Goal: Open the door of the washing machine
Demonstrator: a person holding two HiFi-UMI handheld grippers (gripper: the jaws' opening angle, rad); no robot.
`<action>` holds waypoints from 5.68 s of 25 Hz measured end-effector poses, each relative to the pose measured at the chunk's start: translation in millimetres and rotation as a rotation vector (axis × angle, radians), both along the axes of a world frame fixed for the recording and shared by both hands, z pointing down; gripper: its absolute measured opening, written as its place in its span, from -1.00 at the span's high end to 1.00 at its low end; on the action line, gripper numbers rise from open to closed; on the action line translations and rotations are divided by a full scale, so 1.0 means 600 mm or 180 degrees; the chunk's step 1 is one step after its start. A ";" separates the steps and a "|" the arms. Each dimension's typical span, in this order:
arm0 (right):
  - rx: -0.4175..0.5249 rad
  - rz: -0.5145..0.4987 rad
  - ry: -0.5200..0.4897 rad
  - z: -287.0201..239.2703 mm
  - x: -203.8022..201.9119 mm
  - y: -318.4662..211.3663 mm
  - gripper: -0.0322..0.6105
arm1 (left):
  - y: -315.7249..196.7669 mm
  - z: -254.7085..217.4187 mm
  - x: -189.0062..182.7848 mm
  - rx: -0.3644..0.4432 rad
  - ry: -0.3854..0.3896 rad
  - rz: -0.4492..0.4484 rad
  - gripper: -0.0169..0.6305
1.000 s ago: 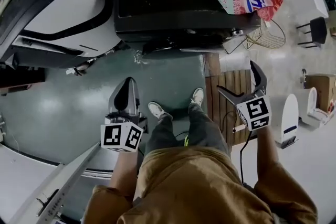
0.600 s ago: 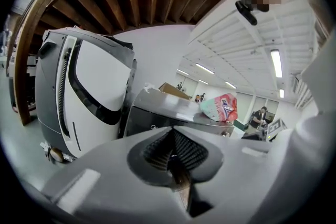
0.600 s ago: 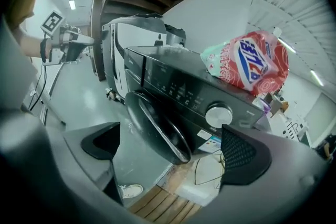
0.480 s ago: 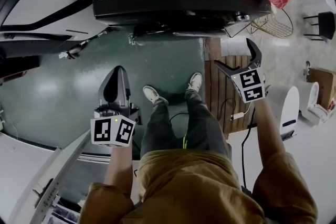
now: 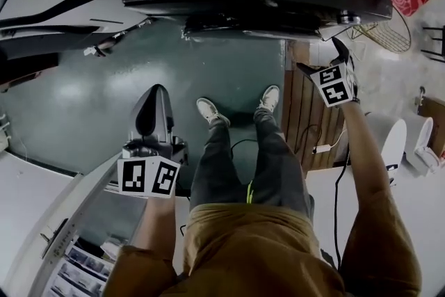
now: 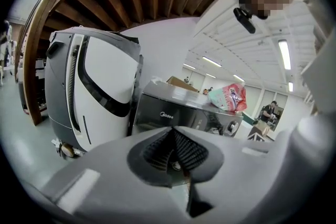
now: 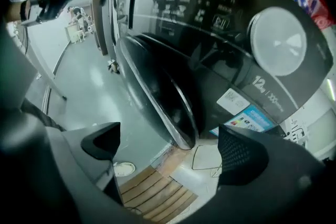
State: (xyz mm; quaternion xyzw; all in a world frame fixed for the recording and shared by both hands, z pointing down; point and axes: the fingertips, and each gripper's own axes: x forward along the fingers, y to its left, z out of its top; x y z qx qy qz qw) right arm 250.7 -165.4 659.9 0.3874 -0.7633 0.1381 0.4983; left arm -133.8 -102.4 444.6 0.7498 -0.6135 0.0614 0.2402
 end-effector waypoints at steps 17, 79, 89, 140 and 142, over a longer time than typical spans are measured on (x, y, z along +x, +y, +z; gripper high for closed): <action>-0.0416 -0.0468 0.0437 0.139 0.024 -0.029 -0.83 | 0.022 0.076 -0.001 -0.0196 -0.0014 -0.0123 0.76; -0.0952 -0.1249 0.1207 0.199 0.022 0.221 0.61 | 0.044 0.120 0.043 -0.0372 0.0248 -0.0068 0.76; -0.1117 -0.1463 0.0943 0.200 -0.003 0.283 0.61 | 0.062 0.117 0.050 -0.0276 0.0238 -0.0352 0.76; -0.1744 -0.1081 0.0222 0.155 -0.368 0.597 0.55 | 0.283 0.089 -0.175 -0.0142 0.0461 -0.0663 0.76; -0.1779 -0.1155 0.0185 0.154 -0.388 0.610 0.55 | 0.291 0.093 -0.187 -0.0167 0.0455 -0.0721 0.76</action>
